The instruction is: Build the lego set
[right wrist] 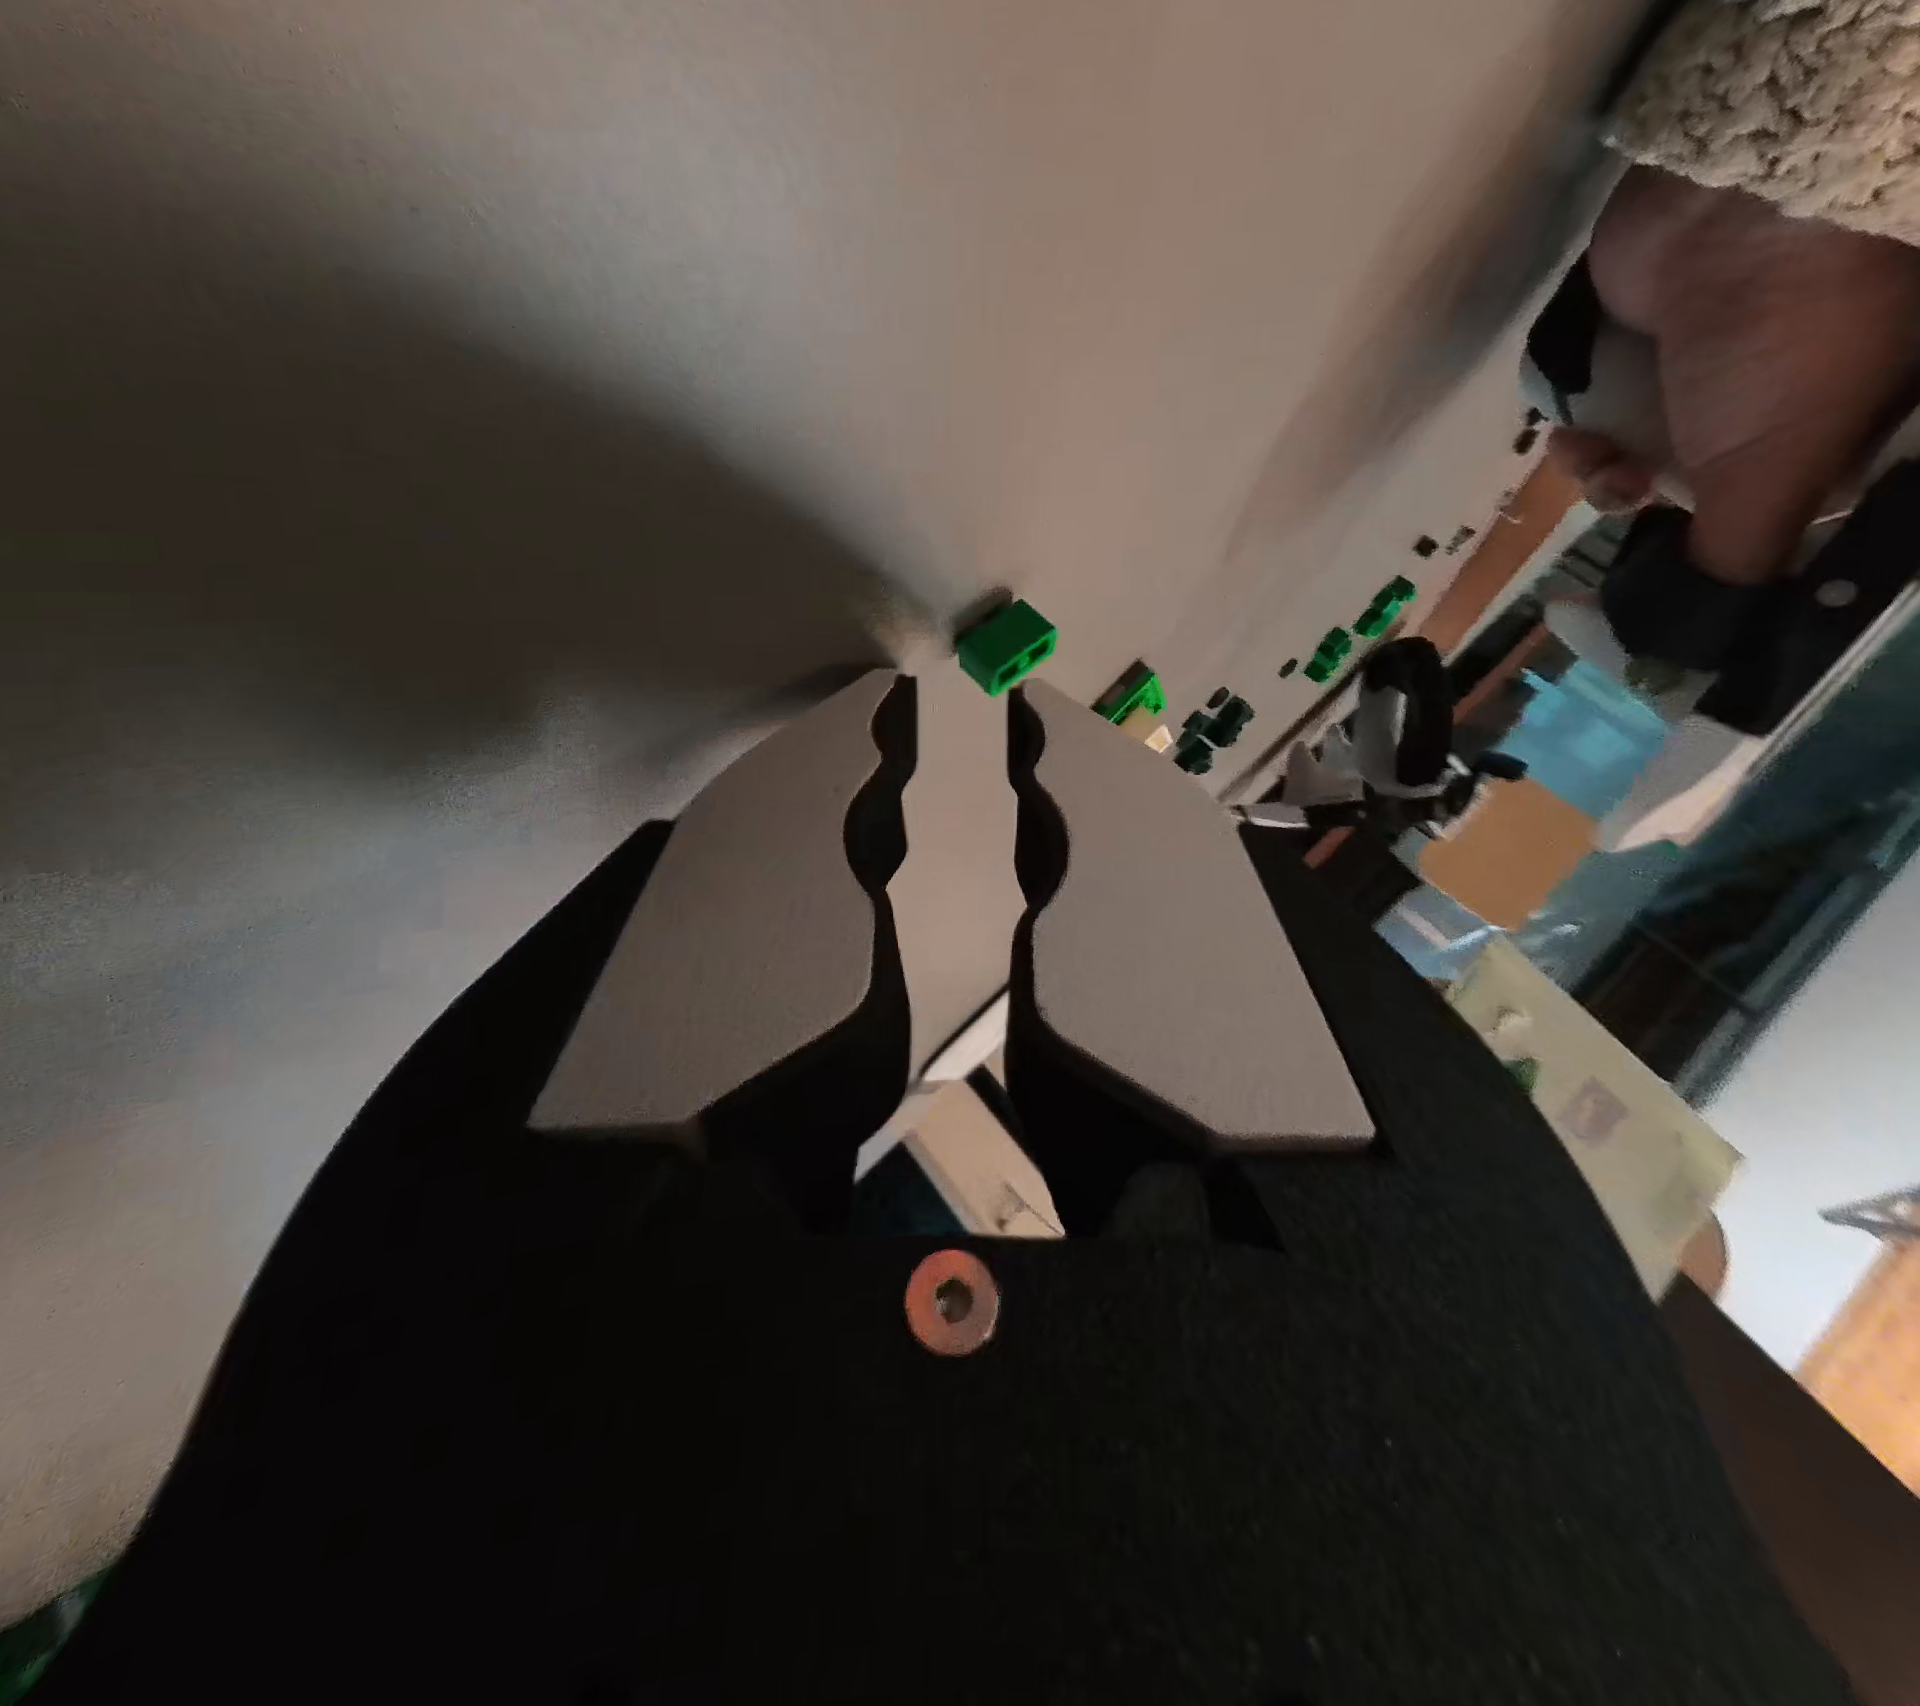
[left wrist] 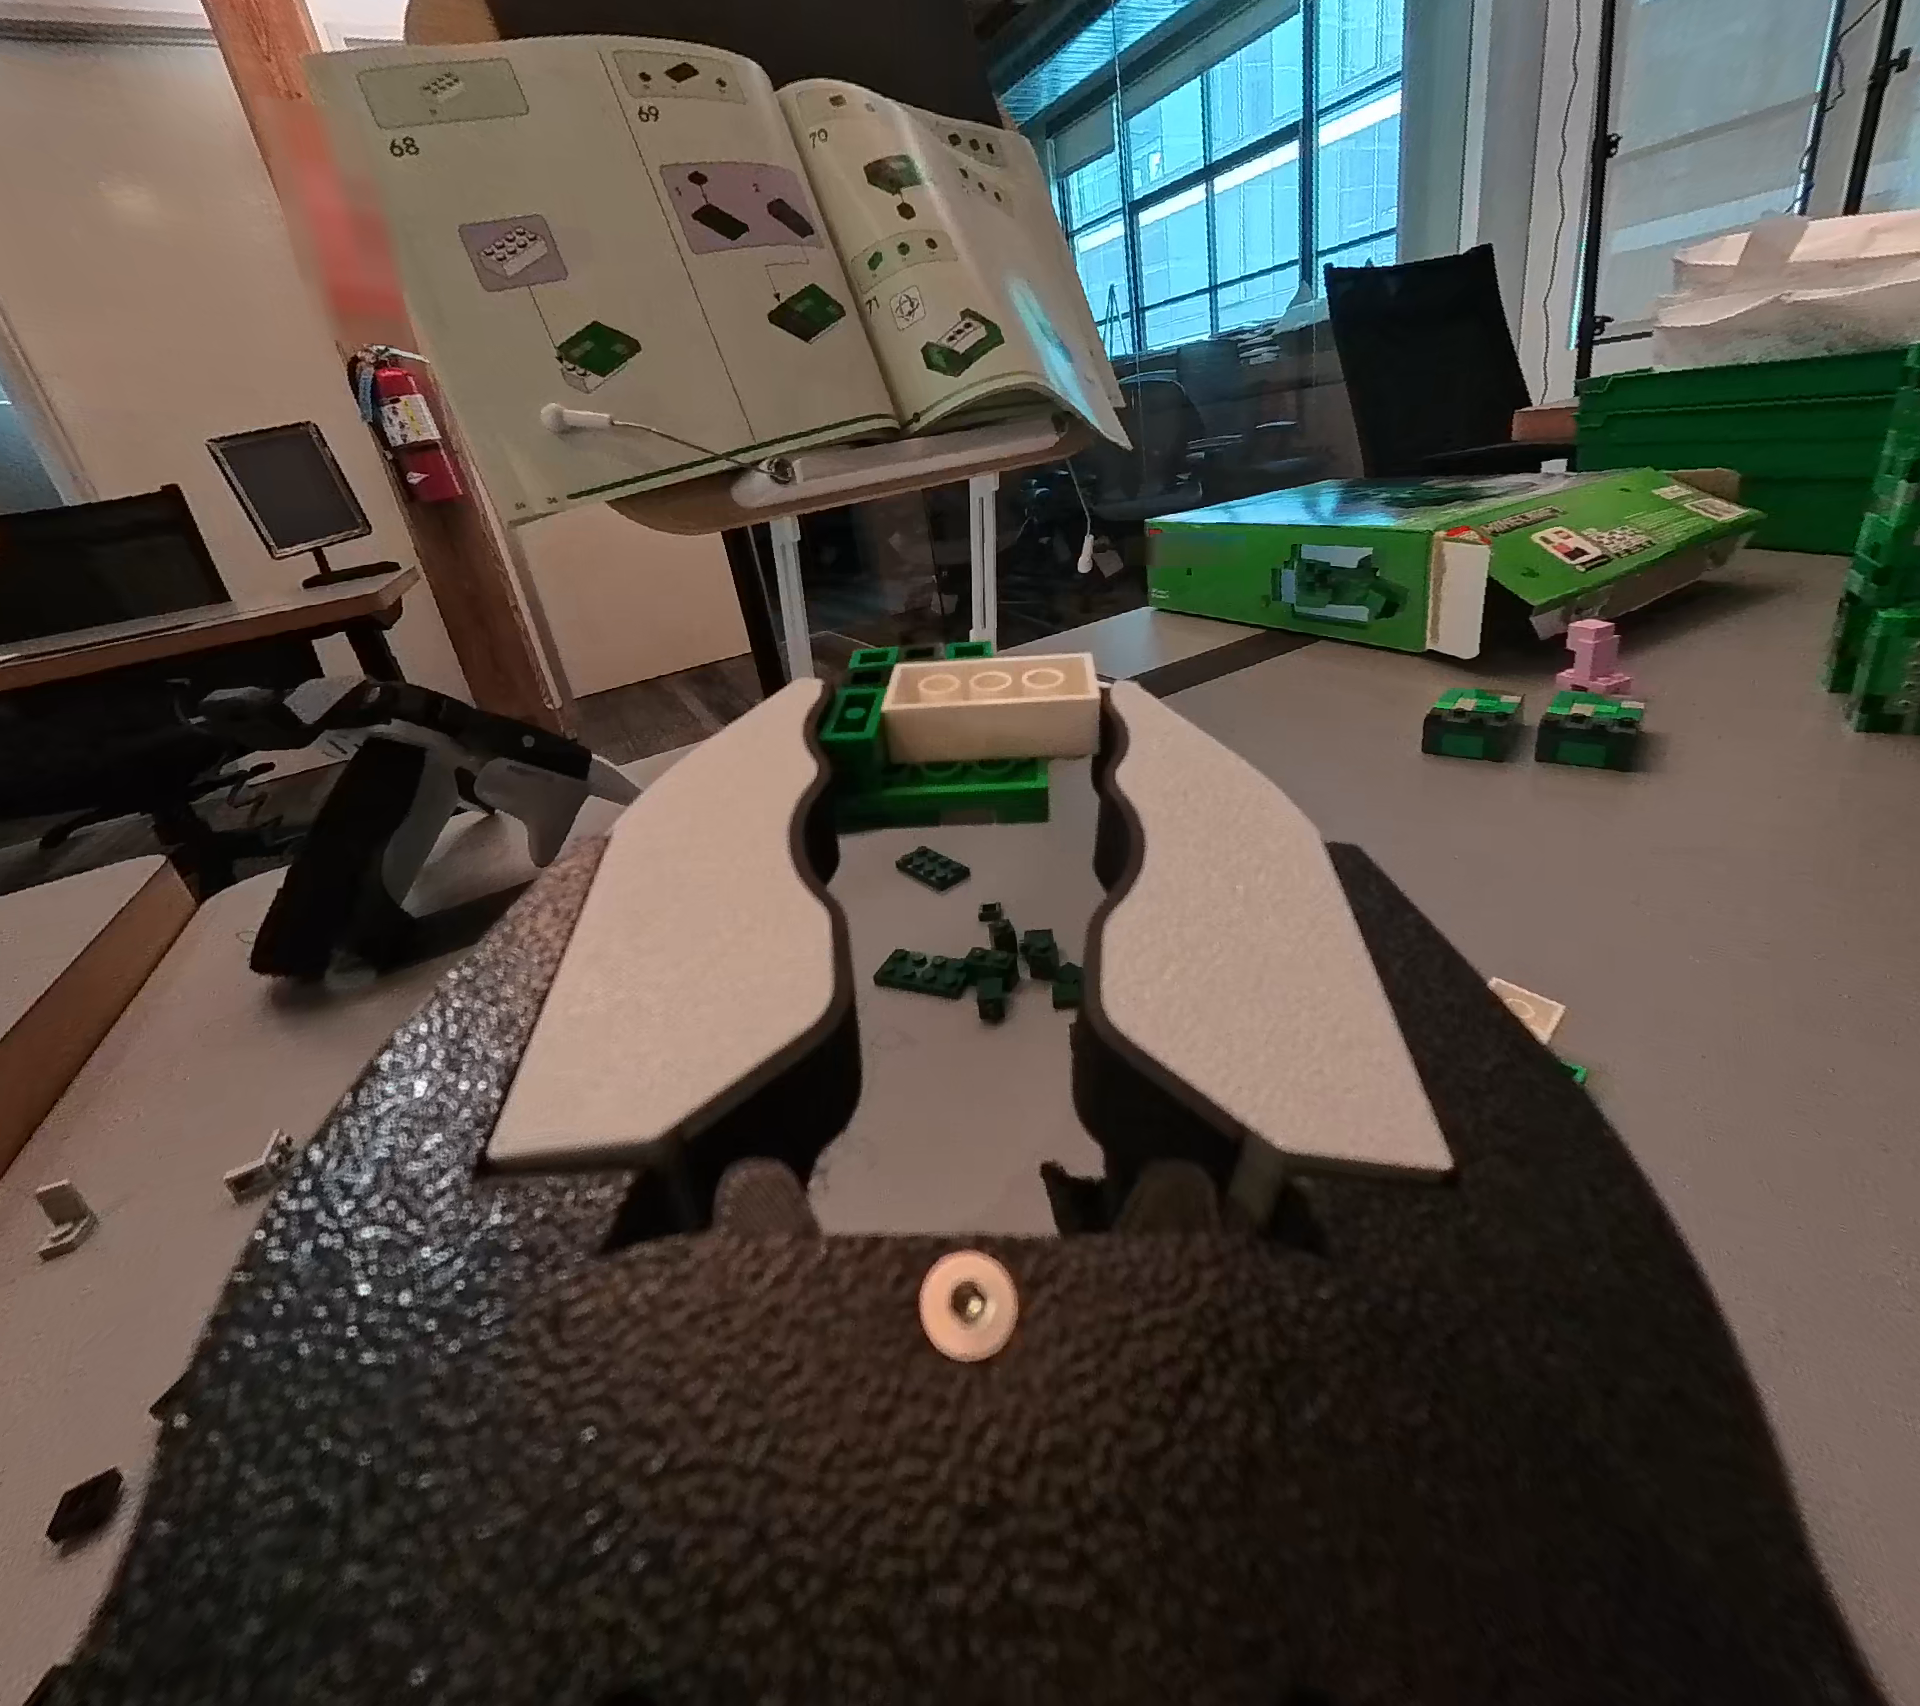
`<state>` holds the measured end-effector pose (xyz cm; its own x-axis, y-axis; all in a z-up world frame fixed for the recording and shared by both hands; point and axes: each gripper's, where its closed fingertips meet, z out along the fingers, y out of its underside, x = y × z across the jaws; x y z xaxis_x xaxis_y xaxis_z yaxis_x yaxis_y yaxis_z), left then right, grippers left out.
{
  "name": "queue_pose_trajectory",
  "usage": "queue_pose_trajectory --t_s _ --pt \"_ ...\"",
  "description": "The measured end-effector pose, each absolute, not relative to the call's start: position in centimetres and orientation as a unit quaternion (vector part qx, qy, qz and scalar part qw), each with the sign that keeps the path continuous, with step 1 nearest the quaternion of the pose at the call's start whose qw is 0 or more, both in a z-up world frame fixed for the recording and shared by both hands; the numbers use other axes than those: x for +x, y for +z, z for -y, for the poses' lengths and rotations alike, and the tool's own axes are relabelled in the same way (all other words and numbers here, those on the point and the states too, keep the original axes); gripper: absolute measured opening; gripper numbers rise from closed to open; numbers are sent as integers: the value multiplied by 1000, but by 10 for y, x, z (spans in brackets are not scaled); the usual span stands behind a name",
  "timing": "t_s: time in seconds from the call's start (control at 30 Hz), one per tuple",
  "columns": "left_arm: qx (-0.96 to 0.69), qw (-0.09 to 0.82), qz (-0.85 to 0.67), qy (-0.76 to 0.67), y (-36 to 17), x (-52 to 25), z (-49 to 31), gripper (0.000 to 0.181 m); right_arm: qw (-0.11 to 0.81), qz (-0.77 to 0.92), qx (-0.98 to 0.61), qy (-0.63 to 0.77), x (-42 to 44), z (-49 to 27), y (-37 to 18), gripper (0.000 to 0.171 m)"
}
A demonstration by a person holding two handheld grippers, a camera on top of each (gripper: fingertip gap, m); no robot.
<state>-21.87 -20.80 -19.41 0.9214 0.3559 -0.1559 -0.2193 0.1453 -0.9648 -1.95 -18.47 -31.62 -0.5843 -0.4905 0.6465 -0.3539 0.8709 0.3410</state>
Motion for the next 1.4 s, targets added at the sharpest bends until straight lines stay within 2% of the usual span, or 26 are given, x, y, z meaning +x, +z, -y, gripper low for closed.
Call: queue_pose_trajectory --t_s 0.1,0.27,0.37,0.5,0.77,0.93,1.1,1.4 --pt "-625 755 55 190 -194 -219 208 46 345 924 160 -39 -14 180 -314 19" --pt "-623 757 53 188 -193 -218 209 46 194 941 -211 181 -19 191 -310 18" --pt "-625 756 52 189 -194 -218 208 46 134 919 -295 226 -18 195 -313 26" --pt "-625 756 51 189 -194 -217 208 46 91 918 -317 221 -11 191 -323 38" --pt "-627 755 49 185 -195 -217 207 46 65 909 -287 295 0 212 -316 34" --pt "-629 757 41 171 -195 -213 205 46 139 904 -268 302 -17 199 -310 27" --pt "-635 754 35 165 -197 -211 203 46 174 908 -232 302 -24 203 -307 20" --pt "-647 746 20 157 -202 -206 198 46 136 939 -208 238 -27 209 -315 26"
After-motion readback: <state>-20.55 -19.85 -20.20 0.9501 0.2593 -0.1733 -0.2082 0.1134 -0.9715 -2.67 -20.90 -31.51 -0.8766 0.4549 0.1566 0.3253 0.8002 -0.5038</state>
